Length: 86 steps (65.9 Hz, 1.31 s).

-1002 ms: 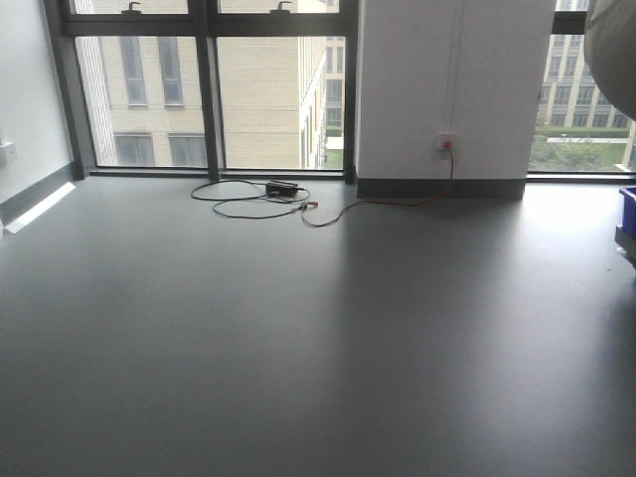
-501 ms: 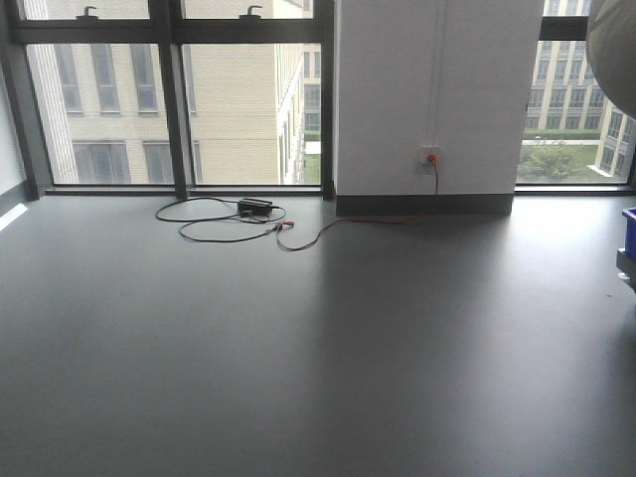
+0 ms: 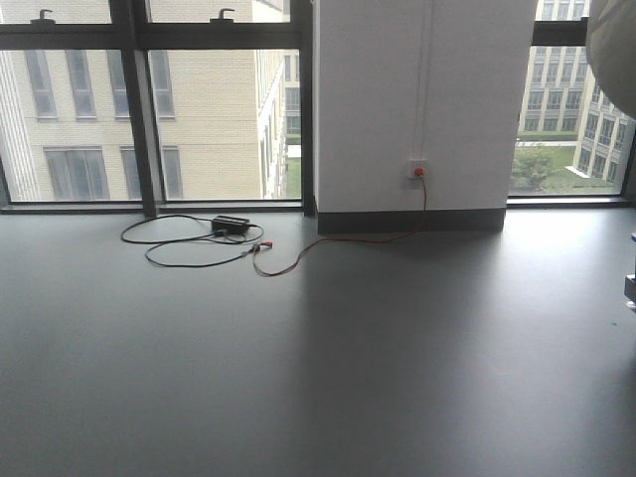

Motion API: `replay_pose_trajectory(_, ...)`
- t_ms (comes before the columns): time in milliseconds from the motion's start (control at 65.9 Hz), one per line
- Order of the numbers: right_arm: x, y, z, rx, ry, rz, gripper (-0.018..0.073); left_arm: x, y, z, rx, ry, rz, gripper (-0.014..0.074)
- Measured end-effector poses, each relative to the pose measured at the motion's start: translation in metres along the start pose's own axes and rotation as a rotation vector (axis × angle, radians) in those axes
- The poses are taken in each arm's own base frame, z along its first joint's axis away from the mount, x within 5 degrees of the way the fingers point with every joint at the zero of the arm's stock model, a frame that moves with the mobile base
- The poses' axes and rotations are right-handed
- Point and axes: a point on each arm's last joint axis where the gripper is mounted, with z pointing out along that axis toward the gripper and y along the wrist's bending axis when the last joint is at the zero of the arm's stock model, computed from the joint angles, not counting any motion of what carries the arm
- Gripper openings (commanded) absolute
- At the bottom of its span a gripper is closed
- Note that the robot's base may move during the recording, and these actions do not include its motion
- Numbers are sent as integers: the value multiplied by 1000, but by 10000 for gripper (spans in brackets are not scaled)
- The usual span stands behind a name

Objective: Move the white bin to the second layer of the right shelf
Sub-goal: 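Turn the base toward the roller shelf with blue crates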

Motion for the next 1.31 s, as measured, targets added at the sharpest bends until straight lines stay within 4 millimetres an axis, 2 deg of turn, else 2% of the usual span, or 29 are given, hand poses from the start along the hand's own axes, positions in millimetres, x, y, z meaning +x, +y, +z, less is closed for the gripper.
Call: replay_pose_trajectory(1306, 0, 0, 0, 0, 0, 0, 24, 0, 0, 0, 0, 0, 0, 85)
